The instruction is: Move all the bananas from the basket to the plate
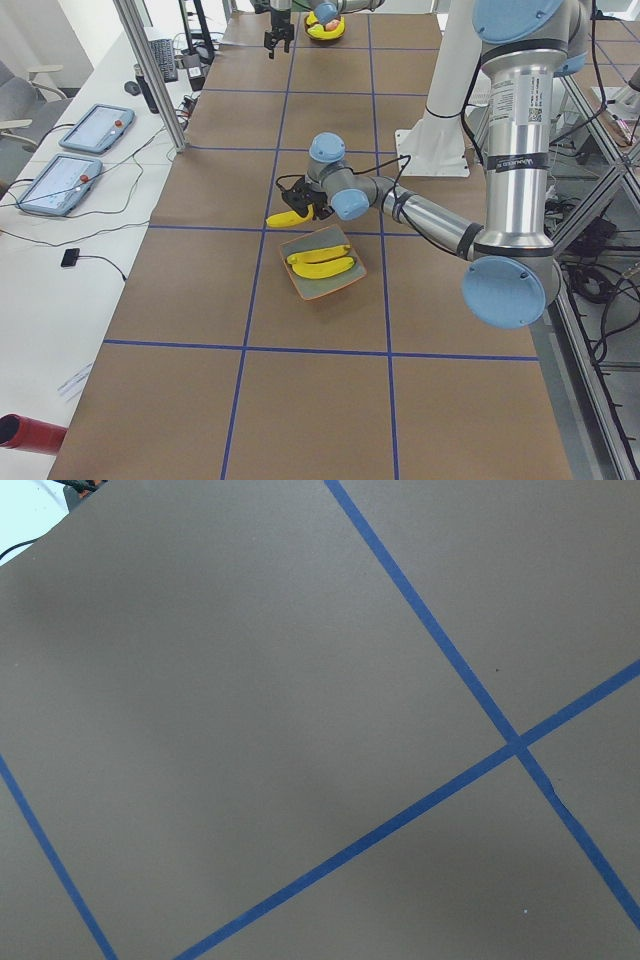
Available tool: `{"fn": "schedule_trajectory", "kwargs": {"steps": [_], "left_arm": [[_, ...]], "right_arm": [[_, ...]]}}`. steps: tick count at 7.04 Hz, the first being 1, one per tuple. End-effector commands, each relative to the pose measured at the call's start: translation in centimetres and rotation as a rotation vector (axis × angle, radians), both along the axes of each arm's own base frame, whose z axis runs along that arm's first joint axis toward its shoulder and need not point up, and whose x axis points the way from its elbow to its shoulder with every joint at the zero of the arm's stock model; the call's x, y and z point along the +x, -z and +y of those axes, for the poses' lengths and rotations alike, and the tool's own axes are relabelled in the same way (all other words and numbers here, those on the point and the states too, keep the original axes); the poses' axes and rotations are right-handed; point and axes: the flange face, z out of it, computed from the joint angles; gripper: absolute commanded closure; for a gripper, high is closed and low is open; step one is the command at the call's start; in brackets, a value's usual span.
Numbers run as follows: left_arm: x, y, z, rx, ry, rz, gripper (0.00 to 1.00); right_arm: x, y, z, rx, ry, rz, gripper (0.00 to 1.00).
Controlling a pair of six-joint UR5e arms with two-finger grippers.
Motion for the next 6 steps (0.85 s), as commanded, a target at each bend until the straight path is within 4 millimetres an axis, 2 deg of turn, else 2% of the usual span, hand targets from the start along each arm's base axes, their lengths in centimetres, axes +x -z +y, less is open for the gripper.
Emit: {"fn": "schedule_trajectory", "kwargs": {"steps": [1, 2, 4, 6], "left_arm": [[-0.5, -3.0, 0.3, -0.049, 0.031, -0.048, 1.00], [-0.7, -4.0, 0.6, -0.064, 0.032, -0.065, 1.00], [-0.4, -3.8, 0.6, -0.084, 0.045, -0.050, 1.00], [0.8, -3.7, 1.2, -0.086, 0.023, -0.051, 1.00]], "right_arm": [[-0.2, -0.2, 0.0, 0.000, 0.000, 0.006, 0.00], [-0.2, -0.2, 0.0, 0.000, -0.001, 0.007, 0.00], [-0.2, -0.2, 0.0, 0.000, -0.001, 0.007, 0.00], [-0.3, -0.6, 0.0, -0.002, -0.002, 0.013, 0.00]]}}
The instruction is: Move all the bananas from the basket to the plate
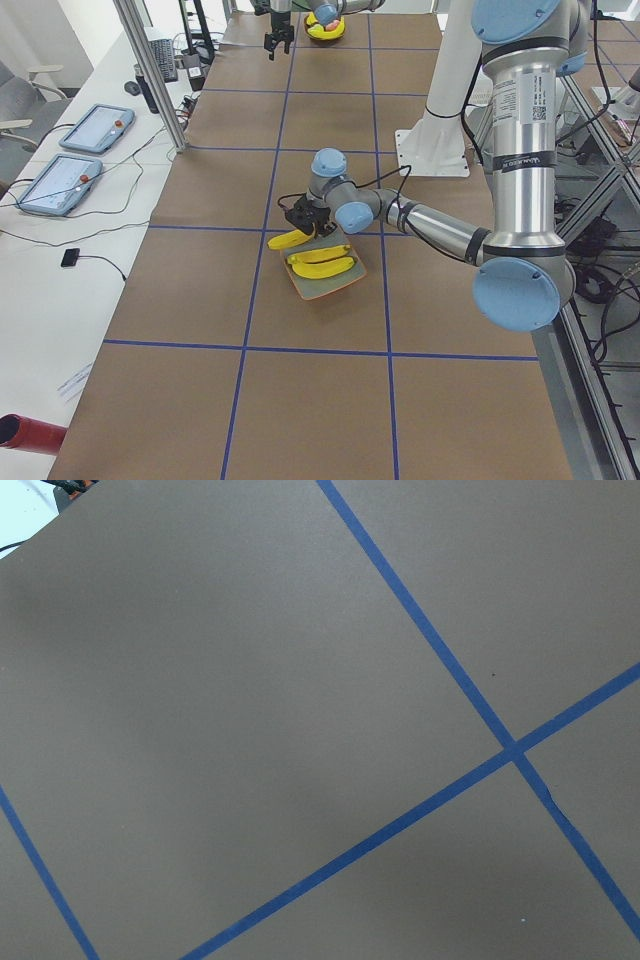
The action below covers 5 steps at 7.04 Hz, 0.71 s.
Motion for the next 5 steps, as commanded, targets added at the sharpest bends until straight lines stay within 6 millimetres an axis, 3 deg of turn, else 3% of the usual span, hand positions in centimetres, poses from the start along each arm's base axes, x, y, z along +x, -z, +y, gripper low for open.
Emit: {"fn": "schedule_trajectory", "kwargs": {"steps": [1, 4, 5], "left_arm": [[1.67, 0.03, 1.01, -0.001, -0.035, -0.001, 1.00], [1.66, -0.35, 1.17, -0.001, -0.035, -0.009, 1.00], [1.64, -0.28, 1.17, 0.007, -0.039, -0.010, 0.53]], "right_arm": [[-0.06, -0.32, 0.06, 0.004, 0.002, 0.006, 0.00], [-0.14, -0.67, 0.10, 0.007, 0.009, 0.011, 0.00], [-0.12, -0.62, 0.13, 0.007, 0.009, 0.011, 0.00]]}}
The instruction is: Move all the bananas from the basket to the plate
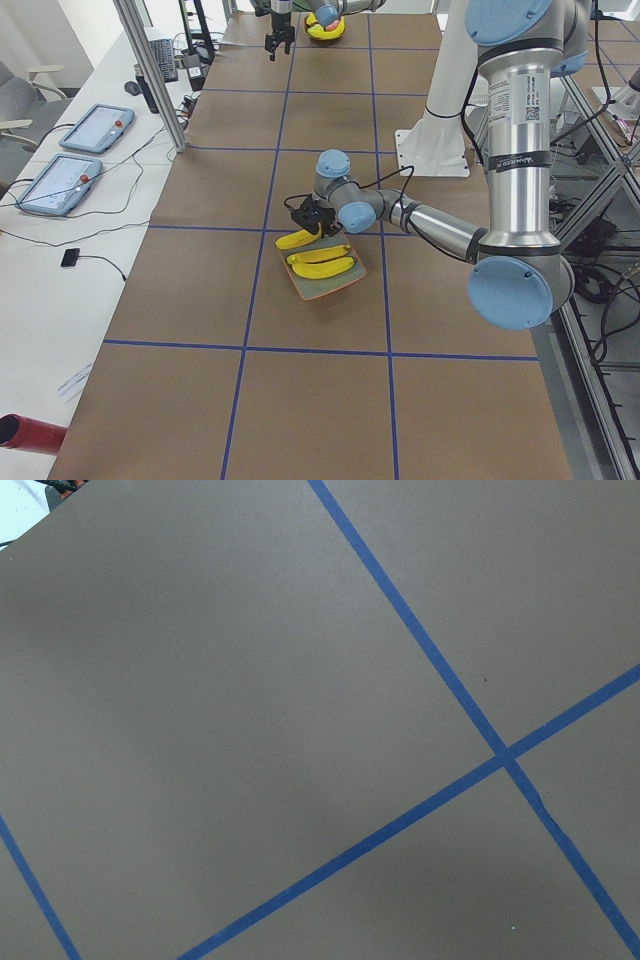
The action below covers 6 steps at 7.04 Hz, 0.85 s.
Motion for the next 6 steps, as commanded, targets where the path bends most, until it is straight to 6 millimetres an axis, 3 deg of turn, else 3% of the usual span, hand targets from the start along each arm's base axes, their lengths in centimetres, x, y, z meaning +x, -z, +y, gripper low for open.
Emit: {"fn": "schedule_trajectory", "kwargs": {"steps": [1, 4, 6], "left_arm": [[-0.3, -0.4, 0.3, 0.002, -0.004, -0.008, 0.01], [-0.6, -0.6, 0.5, 0.001, -0.006, -0.011, 0.00], [-1.1, 1.2, 0.4, 0.023, -0.009, 0.019, 0.00]], "right_arm": [[-0.1, -0.1, 0.0, -0.001, 0.001, 0.001, 0.00], [-0.6, -1.0, -0.7, -0.003, 0.000, 0.005, 0.00], [-0.3, -1.1, -0.9, 0.026, 0.019, 0.008, 0.00]]}}
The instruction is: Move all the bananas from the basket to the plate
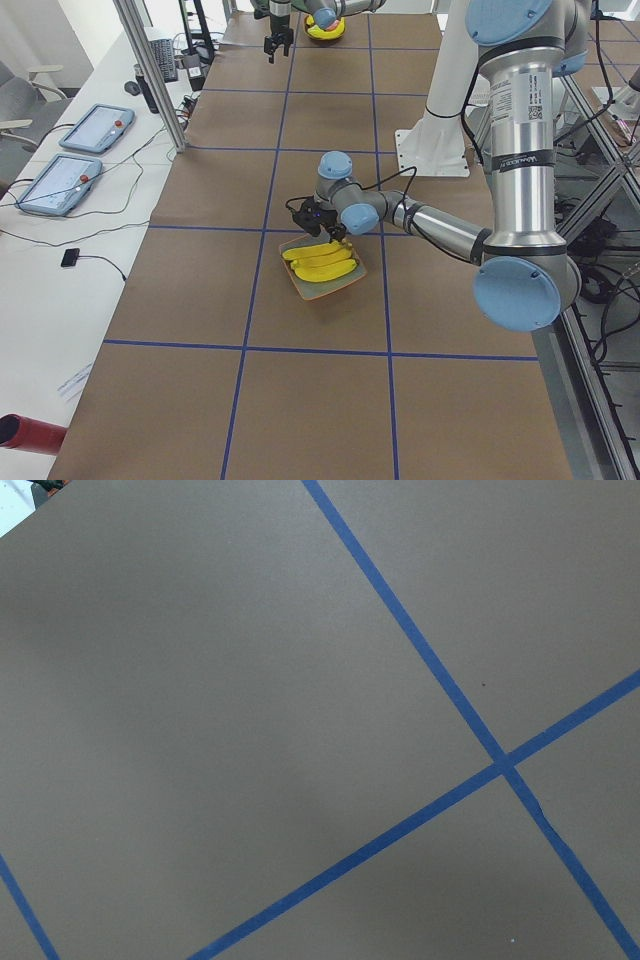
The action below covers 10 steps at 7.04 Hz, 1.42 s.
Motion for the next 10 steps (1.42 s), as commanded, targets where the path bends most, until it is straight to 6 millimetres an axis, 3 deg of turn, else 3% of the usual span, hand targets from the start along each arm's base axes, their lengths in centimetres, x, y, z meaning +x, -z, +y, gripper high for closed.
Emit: {"fn": "schedule_trajectory", "kwargs": {"steps": [1, 3, 4, 6, 8, 10], "left_arm": [[-1.0, 3.1, -0.3, 0.081, -0.028, 0.036, 0.00], [-3.8, 5.9, -3.1, 0.159, -0.041, 0.064, 0.00], [-4.5, 9.0, -6.1, 0.220, -0.063, 0.030, 0.00], [-5.1, 12.5, -9.9, 0.377, -0.274, -0.128, 0.00], [-5.2, 12.3, -10.5, 0.423, -0.310, -0.180, 0.00], [-5.0, 12.8, -10.6, 0.431, -0.309, -0.174, 0.00]], "right_arm": [[0.8, -0.8, -0.3, 0.050, 0.037, 0.016, 0.00], [4.7, -4.6, -1.2, 0.154, 0.129, 0.073, 0.00], [6.9, -6.9, -1.7, 0.200, 0.176, 0.105, 0.00], [12.4, -12.5, -1.7, 0.308, 0.298, 0.175, 0.00], [21.8, -21.0, 0.2, 0.352, 0.390, 0.242, 0.00], [30.0, -29.7, 4.5, 0.427, 0.544, 0.233, 0.00]]}}
